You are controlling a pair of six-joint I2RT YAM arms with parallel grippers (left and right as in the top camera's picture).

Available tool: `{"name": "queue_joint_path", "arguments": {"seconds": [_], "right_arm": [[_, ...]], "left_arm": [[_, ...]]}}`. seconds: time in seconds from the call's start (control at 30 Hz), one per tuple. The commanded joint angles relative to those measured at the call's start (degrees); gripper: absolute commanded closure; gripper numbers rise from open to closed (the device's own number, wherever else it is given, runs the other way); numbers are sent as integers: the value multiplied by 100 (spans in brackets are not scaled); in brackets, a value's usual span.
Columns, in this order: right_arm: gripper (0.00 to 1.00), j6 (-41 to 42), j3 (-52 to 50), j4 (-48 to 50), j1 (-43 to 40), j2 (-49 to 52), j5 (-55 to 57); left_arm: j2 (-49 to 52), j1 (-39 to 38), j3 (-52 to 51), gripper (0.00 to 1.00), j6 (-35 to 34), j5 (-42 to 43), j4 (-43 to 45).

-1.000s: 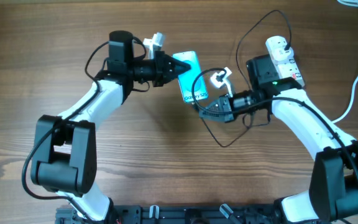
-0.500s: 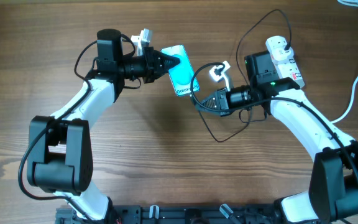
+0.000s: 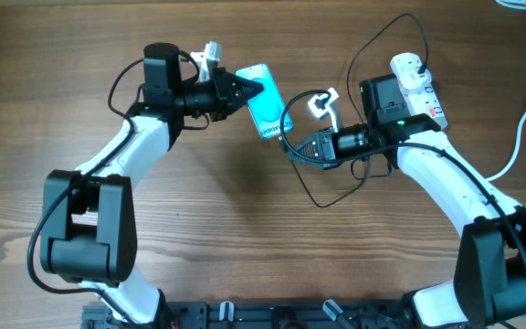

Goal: Plug charger to phone and switch on socket

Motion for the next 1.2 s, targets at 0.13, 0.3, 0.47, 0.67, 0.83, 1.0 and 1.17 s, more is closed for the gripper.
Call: {"name": "queue_joint_path", "arguments": {"seconds": [0.13, 0.3, 0.47, 0.67, 0.83, 1.0, 1.17], "right_arm": [[95, 9, 2, 70, 20, -57, 170], [95, 83, 2, 131, 20, -57, 551], [95, 177, 2, 341, 20, -57, 682], [95, 363, 4, 667, 20, -57, 682], [95, 503, 4, 927, 20, -57, 680], [95, 691, 4, 1226, 116, -57, 680], [95, 774, 4, 1384, 358, -57, 730]], "left_arm": [[-15, -87, 70, 96, 11, 94, 20], [-15, -87, 70, 96, 11, 151, 15], [-15, -87, 70, 96, 15, 227, -26], [-15, -87, 70, 96, 175, 227, -256], [-15, -138, 70, 96, 350, 225, -444], [-15, -267, 70, 96, 468, 177, -433], [-15, -409, 70, 96, 463, 4, -428]]}}
